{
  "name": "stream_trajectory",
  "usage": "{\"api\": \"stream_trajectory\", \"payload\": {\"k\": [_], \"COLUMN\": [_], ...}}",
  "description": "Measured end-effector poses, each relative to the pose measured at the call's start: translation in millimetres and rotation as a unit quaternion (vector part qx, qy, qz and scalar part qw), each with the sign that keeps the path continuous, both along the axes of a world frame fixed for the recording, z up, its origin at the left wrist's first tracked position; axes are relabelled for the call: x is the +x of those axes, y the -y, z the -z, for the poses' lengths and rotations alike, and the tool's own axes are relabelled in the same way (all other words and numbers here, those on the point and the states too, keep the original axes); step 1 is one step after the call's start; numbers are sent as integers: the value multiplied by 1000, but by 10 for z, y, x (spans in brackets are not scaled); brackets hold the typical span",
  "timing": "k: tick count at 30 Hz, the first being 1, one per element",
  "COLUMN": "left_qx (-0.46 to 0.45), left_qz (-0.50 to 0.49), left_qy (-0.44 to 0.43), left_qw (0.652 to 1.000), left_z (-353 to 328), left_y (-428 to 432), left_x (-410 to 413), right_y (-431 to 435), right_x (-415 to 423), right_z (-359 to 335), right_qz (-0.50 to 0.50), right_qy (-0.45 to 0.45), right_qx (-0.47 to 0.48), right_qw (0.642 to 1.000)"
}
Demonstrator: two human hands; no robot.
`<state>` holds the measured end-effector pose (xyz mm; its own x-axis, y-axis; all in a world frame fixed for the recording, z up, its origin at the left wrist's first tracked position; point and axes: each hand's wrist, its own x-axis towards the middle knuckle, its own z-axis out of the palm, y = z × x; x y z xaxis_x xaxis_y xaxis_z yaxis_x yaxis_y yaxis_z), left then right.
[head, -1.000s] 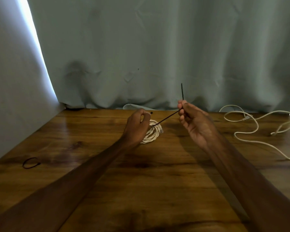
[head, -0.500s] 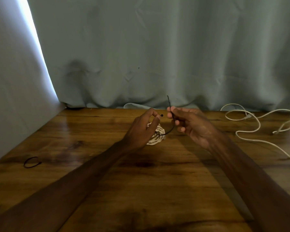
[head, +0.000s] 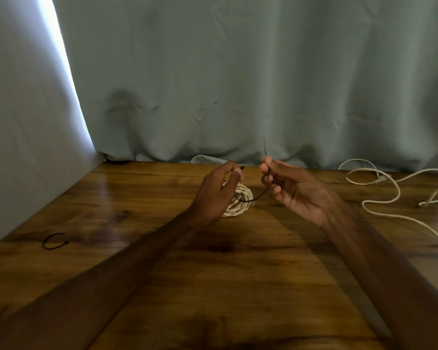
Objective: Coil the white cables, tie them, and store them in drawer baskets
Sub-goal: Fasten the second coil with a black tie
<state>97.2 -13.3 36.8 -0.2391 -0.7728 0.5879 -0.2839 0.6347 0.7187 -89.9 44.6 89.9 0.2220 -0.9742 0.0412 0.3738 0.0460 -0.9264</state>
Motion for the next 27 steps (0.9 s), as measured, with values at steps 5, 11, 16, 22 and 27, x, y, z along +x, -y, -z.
{"api": "stream_trajectory", "payload": {"k": [5,11,16,22,27], "left_qx": [42,78,85,65,45], "left_qz": [16,48,59,48,47], "left_qy": [-35,-68,-76,-69,-63], "left_qw": [998,994,992,994,996], "left_z": [28,29,37,63,70], "left_y": [36,45,50,88,76], "left_x": [1,-18,-28,-28,-30], "right_y": [-35,-68,-73,-131,-143], "right_x": [27,95,159,227,262], "right_z": [-33,-51,-28,-41,-42], "right_qz": [-8,27,56,46,44], "right_qy": [0,-30,-49,-86,-95], "right_qx": [0,16,43,58,61], "right_qw": [1000,999,996,994,993]}}
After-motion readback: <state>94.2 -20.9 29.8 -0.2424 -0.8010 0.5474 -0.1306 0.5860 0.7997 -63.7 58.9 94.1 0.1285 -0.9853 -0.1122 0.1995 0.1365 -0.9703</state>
